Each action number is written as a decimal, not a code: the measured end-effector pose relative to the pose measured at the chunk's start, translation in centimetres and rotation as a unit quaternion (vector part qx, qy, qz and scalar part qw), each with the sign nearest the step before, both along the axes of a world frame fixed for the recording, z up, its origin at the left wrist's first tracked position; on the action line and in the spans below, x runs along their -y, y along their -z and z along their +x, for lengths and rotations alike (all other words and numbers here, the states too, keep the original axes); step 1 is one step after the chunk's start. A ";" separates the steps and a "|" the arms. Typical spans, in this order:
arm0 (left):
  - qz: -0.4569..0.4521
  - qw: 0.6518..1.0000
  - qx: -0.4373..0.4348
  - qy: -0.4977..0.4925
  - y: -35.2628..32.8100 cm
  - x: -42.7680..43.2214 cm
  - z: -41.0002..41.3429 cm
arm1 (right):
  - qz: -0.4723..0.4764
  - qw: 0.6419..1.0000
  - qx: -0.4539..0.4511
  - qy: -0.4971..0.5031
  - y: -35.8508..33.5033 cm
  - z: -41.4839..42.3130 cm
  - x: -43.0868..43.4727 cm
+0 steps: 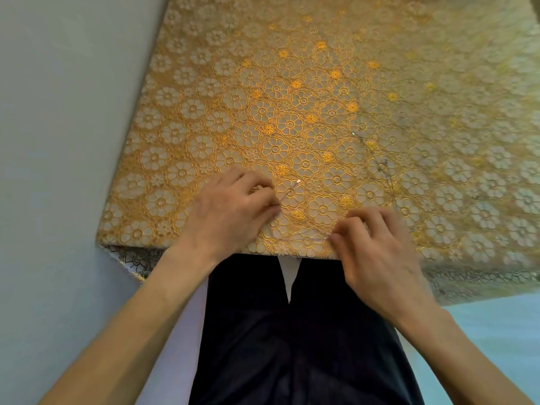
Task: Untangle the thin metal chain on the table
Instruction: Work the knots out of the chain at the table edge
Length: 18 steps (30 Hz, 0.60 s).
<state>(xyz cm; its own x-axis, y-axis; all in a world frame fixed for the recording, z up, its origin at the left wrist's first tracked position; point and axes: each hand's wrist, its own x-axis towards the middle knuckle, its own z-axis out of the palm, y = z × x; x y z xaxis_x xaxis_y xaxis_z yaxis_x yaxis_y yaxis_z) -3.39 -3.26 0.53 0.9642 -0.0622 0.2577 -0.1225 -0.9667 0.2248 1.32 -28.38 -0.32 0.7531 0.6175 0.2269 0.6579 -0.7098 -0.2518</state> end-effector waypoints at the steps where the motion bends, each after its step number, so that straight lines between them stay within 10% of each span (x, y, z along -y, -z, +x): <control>1: 0.008 1.000 0.001 0.009 0.1 0.1 0.1 | -0.028 1.000 0.008 -0.002 0.0 0.1 -0.2; 5: -0.166 0.984 -0.037 -0.052 -0.6 1.2 -0.8 | 0.008 0.999 -0.039 -0.017 -0.7 0.1 -0.5; 9: -0.449 0.878 -0.077 -0.144 -2.2 2.9 -2.1 | 0.183 0.959 -0.215 0.001 -2.2 -0.1 -0.9; 14: -0.614 0.772 -0.053 -0.155 -3.4 4.0 -2.9 | 0.392 0.820 -0.415 0.041 -4.3 0.9 -1.9; 18: -0.631 0.753 -0.097 -0.157 -3.8 3.0 -3.8 | 0.479 0.695 -0.527 0.103 -5.6 2.4 -2.0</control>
<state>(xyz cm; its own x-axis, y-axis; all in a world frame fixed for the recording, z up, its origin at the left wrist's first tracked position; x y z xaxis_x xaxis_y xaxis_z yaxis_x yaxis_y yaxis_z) -7.15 -6.28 4.30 0.9072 0.3540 -0.2273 0.2210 0.0587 0.9735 3.74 -26.41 5.30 0.8629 0.4179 -0.2840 -0.3395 0.0633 -0.9385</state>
